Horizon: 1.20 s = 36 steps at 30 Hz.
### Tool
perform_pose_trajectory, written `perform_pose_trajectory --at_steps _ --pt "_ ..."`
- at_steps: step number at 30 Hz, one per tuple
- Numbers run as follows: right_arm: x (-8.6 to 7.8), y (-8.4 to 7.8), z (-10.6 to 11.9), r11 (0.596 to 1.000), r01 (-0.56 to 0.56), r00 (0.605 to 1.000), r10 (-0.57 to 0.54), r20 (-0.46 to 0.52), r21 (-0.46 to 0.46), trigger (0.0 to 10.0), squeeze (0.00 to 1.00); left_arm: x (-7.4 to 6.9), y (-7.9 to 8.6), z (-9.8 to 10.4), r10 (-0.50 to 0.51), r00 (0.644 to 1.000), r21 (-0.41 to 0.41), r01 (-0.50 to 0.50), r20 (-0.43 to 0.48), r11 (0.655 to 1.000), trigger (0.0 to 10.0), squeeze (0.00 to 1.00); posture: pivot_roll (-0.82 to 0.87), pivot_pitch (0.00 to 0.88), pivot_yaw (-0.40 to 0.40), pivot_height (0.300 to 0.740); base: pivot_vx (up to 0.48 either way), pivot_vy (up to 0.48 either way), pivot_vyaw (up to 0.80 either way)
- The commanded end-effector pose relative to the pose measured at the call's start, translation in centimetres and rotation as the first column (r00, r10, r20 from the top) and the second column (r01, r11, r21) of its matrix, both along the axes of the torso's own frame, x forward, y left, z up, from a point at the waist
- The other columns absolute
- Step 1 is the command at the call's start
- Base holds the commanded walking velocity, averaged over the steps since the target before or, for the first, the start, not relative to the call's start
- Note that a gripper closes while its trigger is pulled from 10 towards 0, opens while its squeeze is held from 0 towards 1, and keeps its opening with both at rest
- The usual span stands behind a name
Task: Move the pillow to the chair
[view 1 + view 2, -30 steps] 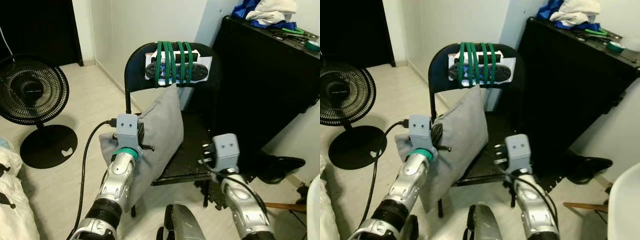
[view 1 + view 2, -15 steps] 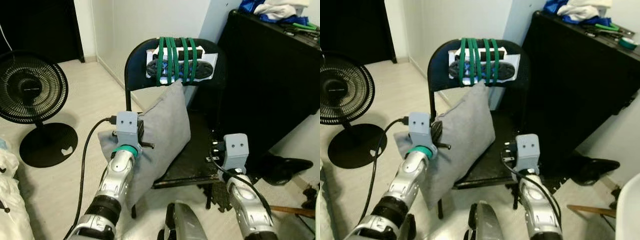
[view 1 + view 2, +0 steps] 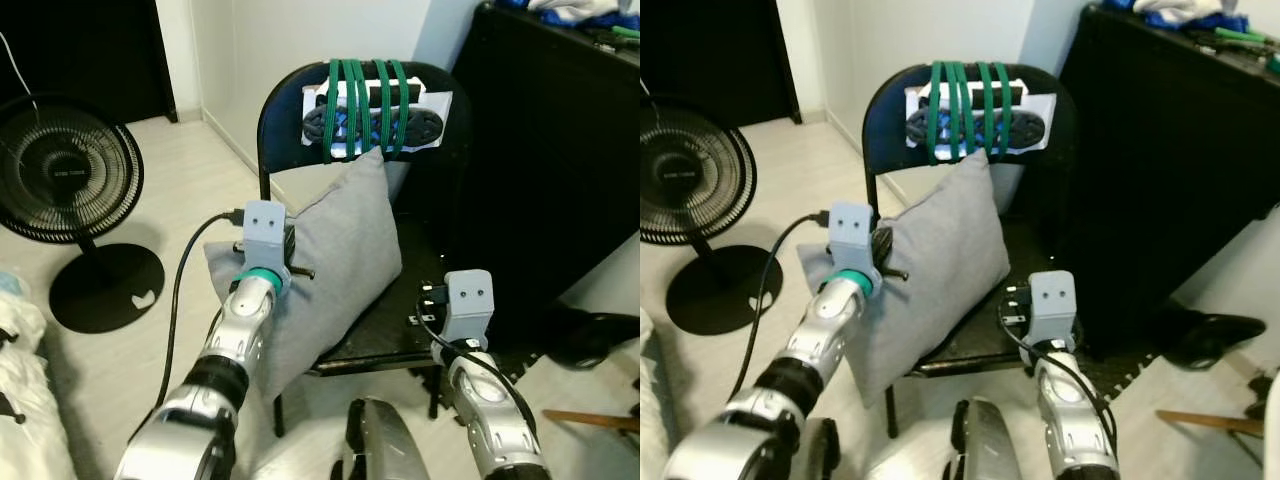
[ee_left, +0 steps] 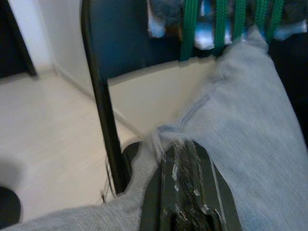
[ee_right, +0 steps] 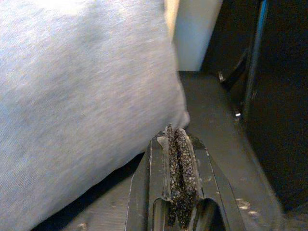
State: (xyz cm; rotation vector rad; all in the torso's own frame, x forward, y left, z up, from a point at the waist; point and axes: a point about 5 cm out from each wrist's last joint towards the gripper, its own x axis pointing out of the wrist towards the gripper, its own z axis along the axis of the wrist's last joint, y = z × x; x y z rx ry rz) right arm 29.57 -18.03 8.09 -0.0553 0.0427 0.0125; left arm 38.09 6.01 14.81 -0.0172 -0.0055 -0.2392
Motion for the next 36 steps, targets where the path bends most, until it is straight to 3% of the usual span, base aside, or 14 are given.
perform_pose_trajectory --at_steps 1,8,14,16,19,20,23,25,29,32,35,36 --pt "-0.5 -0.3 -0.1 1.0 0.027 1.0 -0.028 0.008 0.011 10.0 0.0 0.4 -0.7 1.0 -0.021 1.0 0.031 0.021 0.013 0.999 10.0 0.0 -0.1 0.028 0.07 0.59 0.0 0.0 0.0" --pt "-1.9 -0.4 0.6 0.995 0.095 0.994 -0.096 0.052 0.025 10.0 0.0 1.3 -2.2 3.1 -0.081 0.997 0.021 0.081 -0.008 0.997 10.0 0.0 -0.15 0.065 0.195 0.59 0.0 0.0 0.0" --pt "-2.6 -0.9 0.9 0.986 0.161 0.984 -0.164 0.071 0.05 10.0 0.0 1.5 -3.8 4.5 -0.142 0.99 -0.007 0.141 -0.013 0.99 10.0 0.0 -0.15 0.07 0.234 0.59 0.0 0.0 0.0" --pt "-2.9 -1.0 0.8 0.983 0.178 0.981 -0.181 0.068 0.053 10.0 0.0 1.5 -4.3 5.0 -0.156 0.988 -0.039 0.155 -0.011 0.987 10.0 0.0 -0.15 0.071 0.243 0.59 0.0 0.0 0.0" --pt "-3.2 -1.2 0.6 0.979 0.194 0.978 -0.197 0.062 0.057 10.0 0.0 1.6 -5.0 6.2 -0.18 0.984 -0.156 0.177 -0.003 0.972 10.0 0.0 -0.16 0.069 0.247 0.59 0.0 0.0 0.0" --pt "-3.2 -1.2 0.6 0.979 0.194 0.978 -0.197 0.062 0.057 10.0 0.0 1.6 -5.0 6.2 -0.18 0.984 -0.156 0.177 -0.003 0.972 10.0 0.0 -0.16 0.069 0.247 0.59 0.0 0.0 0.0" --pt "-3.2 -1.2 0.7 0.978 0.199 0.977 -0.203 0.059 0.059 10.0 0.0 1.8 -5.2 7.3 -0.193 0.981 -0.3 0.182 -0.009 0.936 10.0 0.0 -0.16 0.071 0.246 0.59 0.0 0.0 0.0" --pt "-3.2 -1.2 0.7 0.978 0.2 0.977 -0.204 0.058 0.059 10.0 0.0 1.9 -5.3 7.5 -0.196 0.98 -0.322 0.182 -0.013 0.929 10.0 0.0 -0.16 0.071 0.246 0.59 0.0 0.0 0.0" --pt "-3.2 -1.2 0.8 0.978 0.198 0.978 -0.201 0.057 0.058 10.0 0.0 1.9 -5.3 7.4 -0.203 0.979 -0.323 0.185 -0.022 0.928 10.0 0.0 -0.15 0.069 0.238 0.59 0.0 0.0 0.0" --pt "-3.0 -1.0 0.7 0.98 0.189 0.98 -0.192 0.049 0.056 10.0 0.0 1.5 -5.6 5.9 -0.22 0.974 -0.191 0.207 -0.05 0.96 10.0 0.0 -0.14 0.067 0.227 0.59 0.0 0.0 0.0" --pt "-2.9 -0.9 0.7 0.981 0.185 0.981 -0.187 0.046 0.056 10.0 0.0 1.3 -5.8 5.5 -0.23 0.972 -0.174 0.218 -0.051 0.96 10.0 0.0 -0.14 0.066 0.224 0.59 0.0 0.0 0.0" --pt "-2.9 -0.8 0.7 0.981 0.184 0.981 -0.187 0.045 0.056 10.0 0.0 1.3 -5.8 5.5 -0.234 0.971 -0.182 0.222 -0.048 0.958 10.0 0.64 -0.14 0.064 0.222 0.59 0.0 0.0 0.0"
